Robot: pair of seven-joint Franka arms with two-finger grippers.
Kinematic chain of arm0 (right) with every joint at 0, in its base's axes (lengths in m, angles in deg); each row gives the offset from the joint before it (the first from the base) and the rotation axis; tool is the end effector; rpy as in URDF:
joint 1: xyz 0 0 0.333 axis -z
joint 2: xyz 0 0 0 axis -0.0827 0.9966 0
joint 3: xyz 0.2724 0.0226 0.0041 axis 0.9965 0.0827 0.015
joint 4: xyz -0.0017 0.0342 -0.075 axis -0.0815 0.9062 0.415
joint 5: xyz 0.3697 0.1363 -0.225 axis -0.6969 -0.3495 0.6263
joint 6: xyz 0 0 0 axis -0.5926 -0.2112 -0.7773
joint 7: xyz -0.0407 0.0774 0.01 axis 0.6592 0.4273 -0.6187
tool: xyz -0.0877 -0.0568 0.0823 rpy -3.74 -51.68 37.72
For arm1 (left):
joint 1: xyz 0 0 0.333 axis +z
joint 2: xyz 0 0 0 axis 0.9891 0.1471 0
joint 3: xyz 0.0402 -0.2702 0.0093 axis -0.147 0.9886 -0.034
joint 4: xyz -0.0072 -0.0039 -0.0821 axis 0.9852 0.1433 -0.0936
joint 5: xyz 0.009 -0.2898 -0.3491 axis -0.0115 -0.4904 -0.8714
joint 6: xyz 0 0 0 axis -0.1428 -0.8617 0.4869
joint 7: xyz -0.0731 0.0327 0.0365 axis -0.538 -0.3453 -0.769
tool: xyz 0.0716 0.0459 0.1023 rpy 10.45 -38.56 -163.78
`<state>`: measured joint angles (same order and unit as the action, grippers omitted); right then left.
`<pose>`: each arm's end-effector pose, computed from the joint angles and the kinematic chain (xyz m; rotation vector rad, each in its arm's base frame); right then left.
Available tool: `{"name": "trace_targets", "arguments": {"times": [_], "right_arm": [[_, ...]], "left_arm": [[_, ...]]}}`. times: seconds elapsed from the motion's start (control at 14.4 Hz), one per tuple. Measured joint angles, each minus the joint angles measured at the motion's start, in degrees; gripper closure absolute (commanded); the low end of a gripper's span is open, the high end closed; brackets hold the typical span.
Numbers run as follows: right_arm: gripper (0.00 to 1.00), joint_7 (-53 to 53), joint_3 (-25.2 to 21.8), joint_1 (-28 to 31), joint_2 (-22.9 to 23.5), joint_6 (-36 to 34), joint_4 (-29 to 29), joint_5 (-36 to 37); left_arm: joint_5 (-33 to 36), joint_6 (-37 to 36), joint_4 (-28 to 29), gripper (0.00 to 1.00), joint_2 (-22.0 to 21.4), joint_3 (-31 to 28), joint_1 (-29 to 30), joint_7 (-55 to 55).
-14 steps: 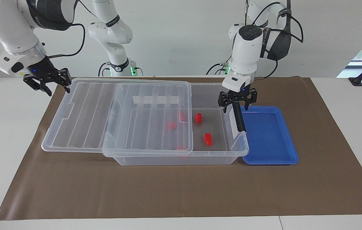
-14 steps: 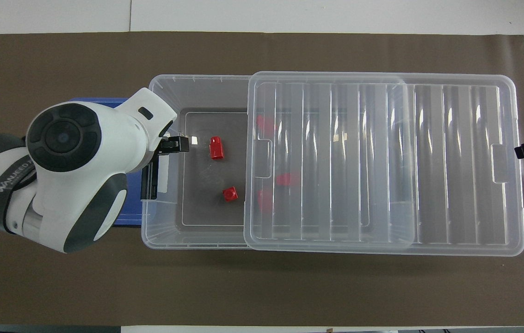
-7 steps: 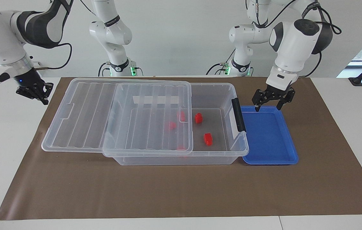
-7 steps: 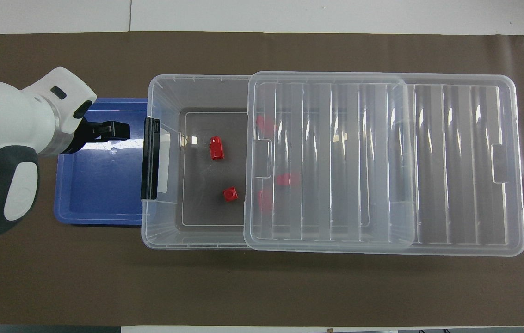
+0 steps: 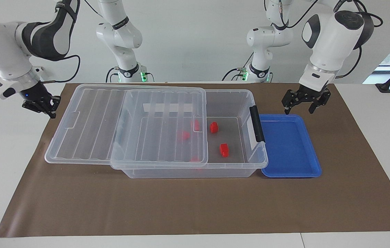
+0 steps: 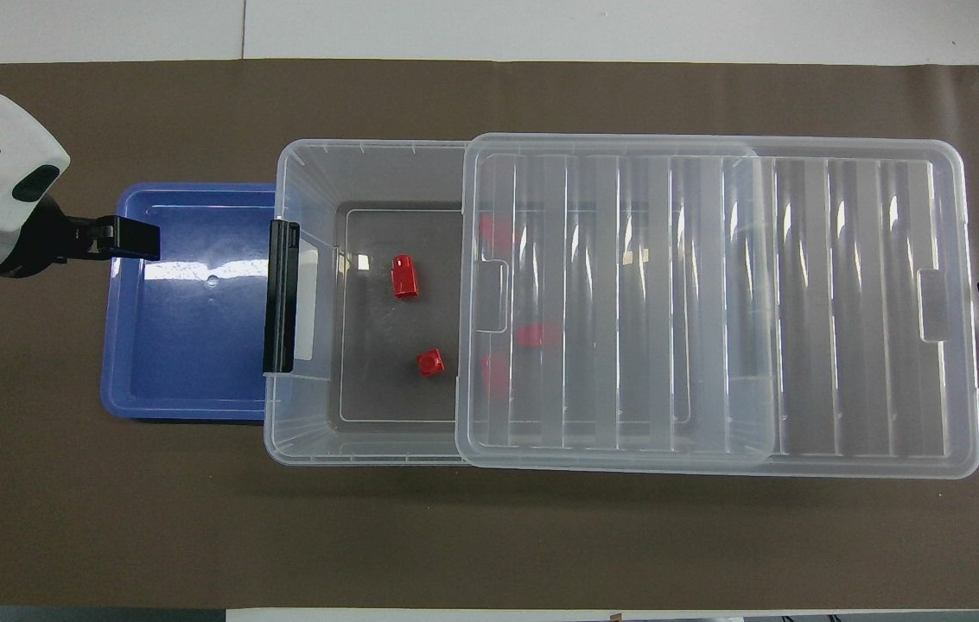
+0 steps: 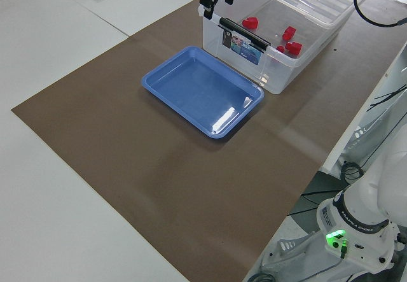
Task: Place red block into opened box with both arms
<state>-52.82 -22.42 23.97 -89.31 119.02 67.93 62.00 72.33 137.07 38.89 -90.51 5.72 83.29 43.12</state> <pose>0.5909 -0.1817 0.3843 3.1241 0.2366 0.0490 0.6162 -0.1020 0.4929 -3.1351 0.0853 -0.1469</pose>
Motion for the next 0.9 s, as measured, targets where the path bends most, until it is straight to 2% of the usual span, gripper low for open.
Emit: {"name": "trace_targets", "arguments": {"times": [0.35, 0.69, 0.9], "right_arm": [[1.0, -2.07, 0.24, -1.73, 0.0, 1.4, 1.34, 0.0], [1.0, -4.55, 0.3, -2.85, -0.01, 1.4, 1.39, 0.0], [1.0, -5.92, 0.31, -3.97, -0.02, 1.38, 1.39, -0.12]], "left_arm": [[-0.21, -1.32, -1.07, 0.0, 0.02, -0.9, -0.09, -0.78], [-4.73, -6.8, -5.81, 0.0, 0.01, -10.42, -3.72, -6.57], [-4.9, -10.66, -8.68, 0.0, 0.04, -11.45, -3.76, -8.58]]}}
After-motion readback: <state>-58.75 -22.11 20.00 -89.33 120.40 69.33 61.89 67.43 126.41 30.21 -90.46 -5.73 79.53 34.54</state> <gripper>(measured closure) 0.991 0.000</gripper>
